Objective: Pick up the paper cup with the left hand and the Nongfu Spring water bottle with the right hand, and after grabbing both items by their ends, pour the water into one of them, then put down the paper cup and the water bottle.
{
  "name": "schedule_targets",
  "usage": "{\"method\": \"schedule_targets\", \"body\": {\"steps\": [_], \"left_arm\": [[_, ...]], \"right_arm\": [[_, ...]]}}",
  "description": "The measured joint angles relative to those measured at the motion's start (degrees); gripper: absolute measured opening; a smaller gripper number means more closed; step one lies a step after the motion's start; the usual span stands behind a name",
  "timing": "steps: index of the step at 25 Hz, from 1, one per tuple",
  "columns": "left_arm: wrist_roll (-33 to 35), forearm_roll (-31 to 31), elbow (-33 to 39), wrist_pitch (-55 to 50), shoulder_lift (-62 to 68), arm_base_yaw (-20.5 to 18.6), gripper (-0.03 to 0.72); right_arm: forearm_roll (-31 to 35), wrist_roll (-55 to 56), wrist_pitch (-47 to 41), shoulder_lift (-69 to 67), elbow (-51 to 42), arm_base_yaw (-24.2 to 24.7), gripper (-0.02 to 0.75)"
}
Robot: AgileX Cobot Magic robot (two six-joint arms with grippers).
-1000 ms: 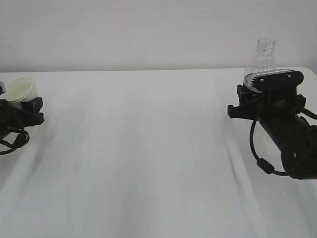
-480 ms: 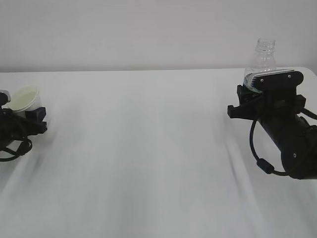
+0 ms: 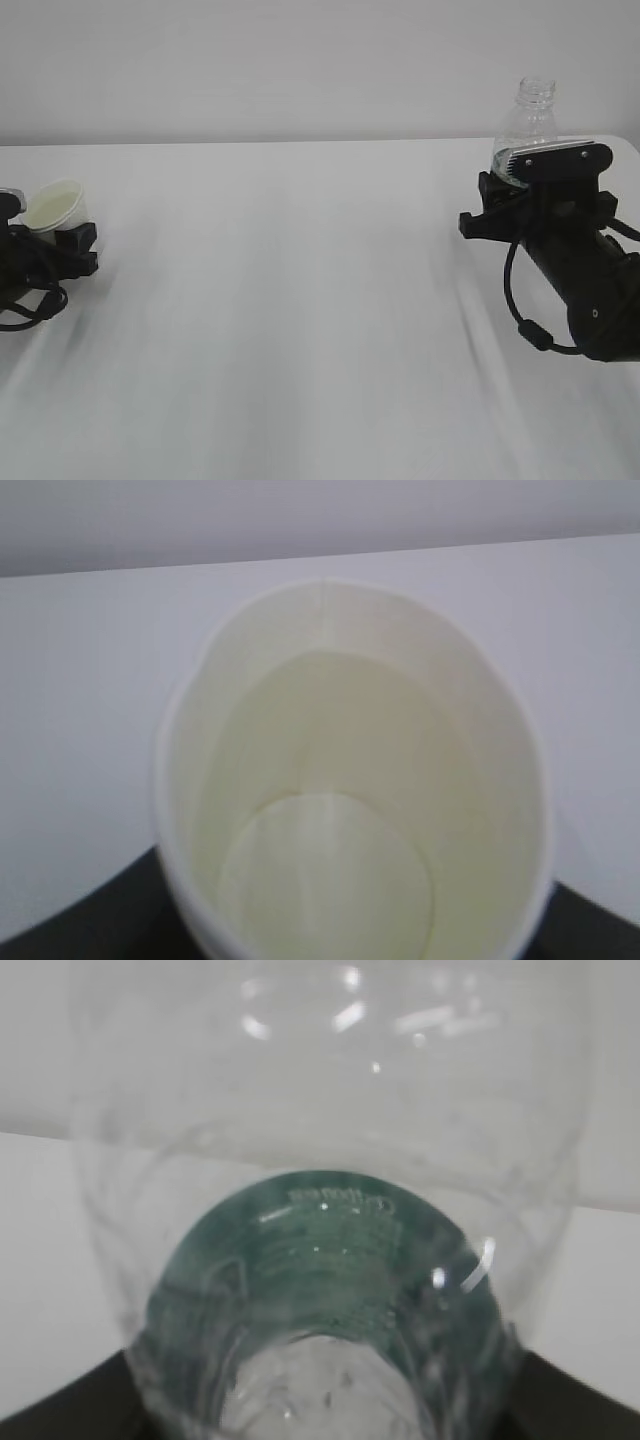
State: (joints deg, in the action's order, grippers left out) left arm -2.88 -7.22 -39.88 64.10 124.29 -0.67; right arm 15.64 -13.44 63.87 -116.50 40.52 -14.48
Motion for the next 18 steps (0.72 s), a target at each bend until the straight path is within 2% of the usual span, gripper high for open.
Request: {"method": "schedule_targets", "body": {"steps": [18], "left_arm": [[0.0, -1.2, 0.0, 0.0, 0.0, 0.0, 0.429]], "right_arm": [[0.0, 0.0, -0.1, 0.0, 0.0, 0.0, 0.416]]}}
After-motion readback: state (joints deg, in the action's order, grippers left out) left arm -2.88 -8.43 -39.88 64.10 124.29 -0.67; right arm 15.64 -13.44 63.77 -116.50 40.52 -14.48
